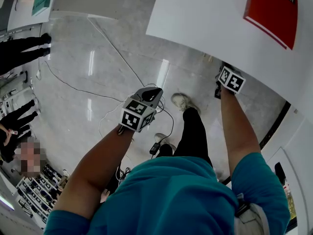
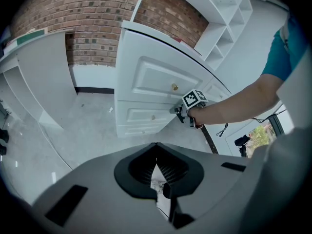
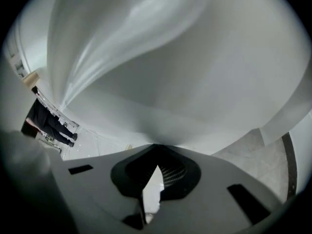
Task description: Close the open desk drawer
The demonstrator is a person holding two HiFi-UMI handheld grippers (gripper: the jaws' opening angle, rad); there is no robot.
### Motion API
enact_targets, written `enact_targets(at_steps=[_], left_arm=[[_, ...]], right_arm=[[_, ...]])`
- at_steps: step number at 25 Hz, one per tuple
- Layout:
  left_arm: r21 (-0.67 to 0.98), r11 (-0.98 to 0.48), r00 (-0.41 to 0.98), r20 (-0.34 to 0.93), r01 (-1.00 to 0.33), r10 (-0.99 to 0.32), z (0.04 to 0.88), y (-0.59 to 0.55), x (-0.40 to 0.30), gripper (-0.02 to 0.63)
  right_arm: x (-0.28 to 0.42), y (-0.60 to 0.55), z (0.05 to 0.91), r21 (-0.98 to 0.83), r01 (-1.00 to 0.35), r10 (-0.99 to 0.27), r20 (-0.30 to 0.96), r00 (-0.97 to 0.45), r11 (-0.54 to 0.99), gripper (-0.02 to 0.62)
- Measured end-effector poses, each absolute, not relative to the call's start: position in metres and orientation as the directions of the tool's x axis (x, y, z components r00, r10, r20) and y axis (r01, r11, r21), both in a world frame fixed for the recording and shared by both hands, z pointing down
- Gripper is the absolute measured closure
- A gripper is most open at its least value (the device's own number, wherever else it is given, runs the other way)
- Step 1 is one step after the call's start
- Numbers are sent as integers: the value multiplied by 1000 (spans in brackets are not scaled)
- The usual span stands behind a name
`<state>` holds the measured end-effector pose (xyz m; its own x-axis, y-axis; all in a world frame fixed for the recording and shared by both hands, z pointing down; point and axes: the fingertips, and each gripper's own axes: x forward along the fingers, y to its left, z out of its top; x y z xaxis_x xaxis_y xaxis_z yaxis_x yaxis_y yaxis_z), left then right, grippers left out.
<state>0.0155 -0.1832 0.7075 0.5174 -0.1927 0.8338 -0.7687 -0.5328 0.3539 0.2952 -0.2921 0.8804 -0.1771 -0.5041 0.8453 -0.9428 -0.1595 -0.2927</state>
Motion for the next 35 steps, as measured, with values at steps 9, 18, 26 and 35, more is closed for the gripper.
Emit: enact_targets(at_steps=[9,18,26,35], left_arm=[[331,-472,495,821,-817,-283,672,-174,-3,591],[274,-312,397,794,-910,-460,608,-146,-68,591],[262,-59,240,739,-963,-630,547,-68,-150,591],[276,243,-2,656,-930,-755,481,72,-246,591]], right_arm=[[272,-244,868,-279,-960,-396,881,-258,5,574],[171,-217,806,-361,-877,-286,845,-451,316,574],[37,-224,717,-417,-695,-220,743,-632,586,574],[-118,-191,595,-391,-431,-106,629,-770,813,574]])
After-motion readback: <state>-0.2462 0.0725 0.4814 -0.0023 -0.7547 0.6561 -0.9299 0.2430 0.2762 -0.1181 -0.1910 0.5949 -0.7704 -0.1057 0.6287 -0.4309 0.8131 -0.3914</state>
